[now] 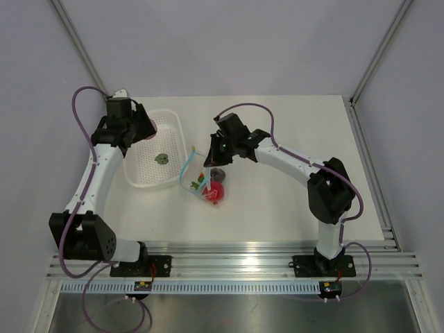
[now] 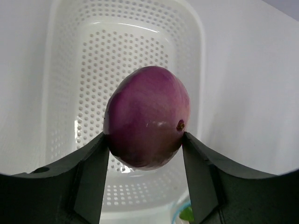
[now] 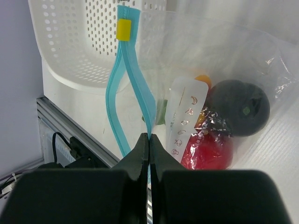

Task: Place the food in the zip-top bag and seal the zipper
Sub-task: Place the fake vegetable in the zipper food storage bag.

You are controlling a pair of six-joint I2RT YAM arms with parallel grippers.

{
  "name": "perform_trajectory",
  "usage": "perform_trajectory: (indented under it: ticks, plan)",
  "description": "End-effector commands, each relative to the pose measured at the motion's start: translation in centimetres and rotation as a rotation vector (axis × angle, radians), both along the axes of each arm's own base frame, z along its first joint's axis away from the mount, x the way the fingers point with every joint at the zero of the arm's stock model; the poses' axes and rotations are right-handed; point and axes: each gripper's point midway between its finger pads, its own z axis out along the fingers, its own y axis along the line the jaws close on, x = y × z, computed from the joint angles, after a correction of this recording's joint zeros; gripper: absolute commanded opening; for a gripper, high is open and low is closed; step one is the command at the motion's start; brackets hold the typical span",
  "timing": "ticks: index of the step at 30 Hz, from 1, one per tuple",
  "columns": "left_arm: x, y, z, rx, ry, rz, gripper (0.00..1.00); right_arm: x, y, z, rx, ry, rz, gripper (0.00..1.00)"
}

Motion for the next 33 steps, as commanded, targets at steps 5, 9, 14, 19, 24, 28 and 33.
perform_trajectory:
  ticks: [5,9,14,19,24,28,33]
  plan:
    - [-5.2,-6.5,3.3,-0.026,-0.048,-0.279,0.38,1.6,0.5,5.4,0.084,-0.097,-0.037,0.00]
    - [-7.9,-8.4,3.7,-0.054,-0.033,-0.377,0.38,1.7,0.6,5.4,0.089,-0.096,-0.039,0.00]
    - [-10.5,-10.8,2.8,-0.102,-0.009,-0.521,0.38,1.6,0.6,5.2,0.089,-0.089,-0.037,0.00]
    - [-12.4,-13.5,0.8,-0.207,0.047,-0.677,0.38,1.3,0.6,5.4,0.100,-0.086,-0.031,0.00]
    - [-12.4,-15.1,-1.2,-0.267,0.105,-0.711,0.38,1.0,0.5,5.8,0.106,-0.088,-0.022,0.00]
    - [-12.1,-16.7,-2.0,-0.304,0.126,-0.744,0.38,0.5,0.6,6.5,0.129,-0.088,-0.001,0.00]
    - [-11.5,-18.0,-3.7,-0.313,0.177,-0.762,0.38,-0.2,0.2,7.5,0.135,-0.096,0.017,0.00]
